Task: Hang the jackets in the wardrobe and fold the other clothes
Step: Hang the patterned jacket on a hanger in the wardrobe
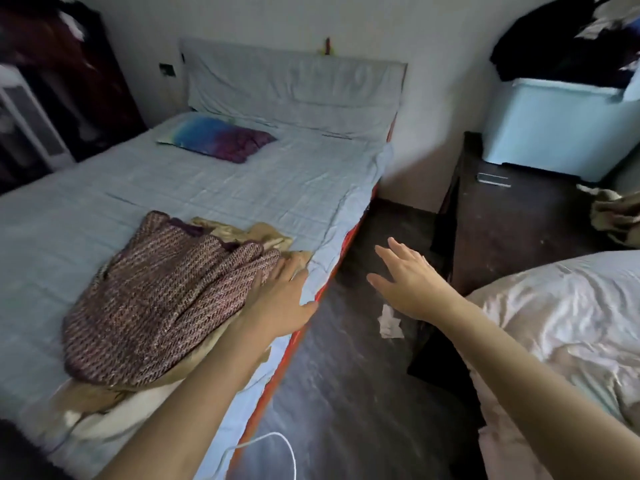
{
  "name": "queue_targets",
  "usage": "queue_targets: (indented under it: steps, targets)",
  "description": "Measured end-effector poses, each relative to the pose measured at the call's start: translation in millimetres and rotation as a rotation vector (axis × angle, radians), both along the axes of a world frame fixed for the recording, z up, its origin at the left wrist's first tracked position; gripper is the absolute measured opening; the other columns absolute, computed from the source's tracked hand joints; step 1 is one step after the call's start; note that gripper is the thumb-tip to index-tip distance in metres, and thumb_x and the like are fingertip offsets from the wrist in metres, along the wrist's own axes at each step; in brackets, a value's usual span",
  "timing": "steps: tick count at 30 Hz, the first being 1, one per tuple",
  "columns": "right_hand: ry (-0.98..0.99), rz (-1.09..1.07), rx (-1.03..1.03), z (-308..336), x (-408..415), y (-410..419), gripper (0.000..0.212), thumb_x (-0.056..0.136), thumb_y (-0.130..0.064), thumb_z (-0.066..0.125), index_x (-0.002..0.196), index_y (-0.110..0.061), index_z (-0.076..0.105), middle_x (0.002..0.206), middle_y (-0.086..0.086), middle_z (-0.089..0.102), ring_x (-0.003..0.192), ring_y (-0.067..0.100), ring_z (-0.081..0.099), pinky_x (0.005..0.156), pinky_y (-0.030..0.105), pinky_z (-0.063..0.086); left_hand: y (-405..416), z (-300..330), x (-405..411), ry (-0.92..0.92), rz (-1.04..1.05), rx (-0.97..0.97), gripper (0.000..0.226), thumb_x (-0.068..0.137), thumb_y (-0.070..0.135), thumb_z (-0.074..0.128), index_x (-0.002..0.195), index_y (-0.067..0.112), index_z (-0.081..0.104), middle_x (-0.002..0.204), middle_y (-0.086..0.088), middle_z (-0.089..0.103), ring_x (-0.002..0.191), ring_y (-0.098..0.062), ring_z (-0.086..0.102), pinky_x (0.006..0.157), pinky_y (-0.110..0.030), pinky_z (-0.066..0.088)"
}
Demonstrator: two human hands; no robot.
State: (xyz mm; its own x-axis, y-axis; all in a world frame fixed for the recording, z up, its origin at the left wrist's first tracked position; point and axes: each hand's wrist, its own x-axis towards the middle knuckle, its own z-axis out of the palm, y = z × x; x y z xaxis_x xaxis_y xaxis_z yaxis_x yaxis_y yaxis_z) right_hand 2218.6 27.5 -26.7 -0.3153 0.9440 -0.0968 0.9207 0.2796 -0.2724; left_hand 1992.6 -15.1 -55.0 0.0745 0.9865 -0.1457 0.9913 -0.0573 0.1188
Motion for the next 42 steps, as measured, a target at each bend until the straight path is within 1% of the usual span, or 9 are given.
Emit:
queue_targets:
  steps: [10,14,19,25,28,33,36,39,42]
  targets:
    - [0.05,0.457,-0.05,-10,-78,78,0.059,0.097,-0.044,0.047,0.148,-0.02,0.031,0.16,0.009,0.018,0.144,0.031,0.019,0.117,0.044,0.017,-18,-21,-48,0.022,0.435,-0.131,0.068,0.096,0.055,0.038,0.154,0.027,0.015,0.163,0.002,-0.01,0.15,-0.019,-0.005,0.12,-0.049,0.004]
    - [0.045,0.647,0.016,-27,-146,93,0.078,0.079,-0.066,0.029,0.142,-0.021,0.041,0.152,0.01,0.034,0.138,0.035,0.034,0.11,0.051,0.03,-48,-29,-86,0.006,0.656,-0.14,0.067,0.096,0.056,0.037,0.154,0.026,0.018,0.163,0.002,-0.009,0.15,-0.019,-0.005,0.12,-0.049,0.004]
    - [0.042,0.872,0.008,-24,-222,81,0.066,0.095,-0.05,0.046,0.151,-0.021,0.027,0.161,0.008,0.013,0.147,0.027,0.013,0.118,0.047,0.016,-78,-52,-136,-0.015,0.859,-0.131,0.071,0.094,0.059,0.037,0.154,0.025,0.018,0.164,-0.001,-0.007,0.15,-0.022,-0.004,0.119,-0.052,0.005]
    - [0.038,0.996,0.015,-21,-304,90,0.067,0.096,-0.05,0.045,0.153,-0.024,0.021,0.162,0.004,0.008,0.148,0.025,0.012,0.12,0.044,0.015,-72,-65,-192,-0.115,0.994,-0.137,0.066,0.096,0.053,0.04,0.153,0.024,0.021,0.164,-0.002,-0.004,0.15,-0.023,-0.001,0.118,-0.044,0.006]
    - [0.032,1.024,0.037,-20,-344,98,0.066,0.097,-0.049,0.043,0.153,-0.025,0.019,0.163,0.004,0.006,0.148,0.025,0.011,0.12,0.045,0.014,-62,-73,-228,-0.181,1.024,-0.104,0.067,0.091,0.057,0.041,0.149,0.025,0.028,0.164,-0.001,0.001,0.149,-0.026,0.006,0.118,-0.046,0.014]
    - [0.021,1.066,0.057,-37,-408,104,0.065,0.097,-0.047,0.044,0.153,-0.026,0.018,0.162,0.003,0.007,0.148,0.024,0.011,0.121,0.044,0.013,-53,-89,-288,-0.286,1.091,-0.05,0.084,0.076,0.07,0.031,0.15,0.031,0.027,0.164,0.004,0.003,0.148,-0.023,0.015,0.116,-0.045,0.025]
    - [-0.031,1.116,0.028,-58,-437,100,0.066,0.097,-0.047,0.045,0.153,-0.025,0.019,0.162,0.004,0.008,0.148,0.025,0.012,0.121,0.044,0.014,-58,-97,-304,-0.32,1.16,0.011,0.092,0.068,0.074,0.027,0.149,0.03,0.031,0.163,-0.001,0.003,0.144,-0.026,0.023,0.113,-0.04,0.029]
    - [-0.063,1.175,-0.002,-77,-460,95,0.065,0.097,-0.049,0.042,0.153,-0.026,0.017,0.163,0.001,0.003,0.148,0.024,0.009,0.12,0.044,0.011,-64,-117,-311,-0.399,1.244,0.045,0.083,0.075,0.072,0.039,0.149,0.037,0.026,0.164,0.001,-0.003,0.147,-0.027,0.016,0.114,-0.043,0.028]
    - [-0.068,1.206,-0.033,-93,-479,99,0.062,0.098,-0.049,0.041,0.152,-0.028,0.019,0.163,0.0,0.005,0.148,0.024,0.011,0.12,0.044,0.014,-71,-140,-315,-0.459,1.275,0.054,0.086,0.071,0.074,0.035,0.149,0.042,0.016,0.163,0.009,-0.002,0.149,-0.024,0.009,0.108,-0.051,0.035]
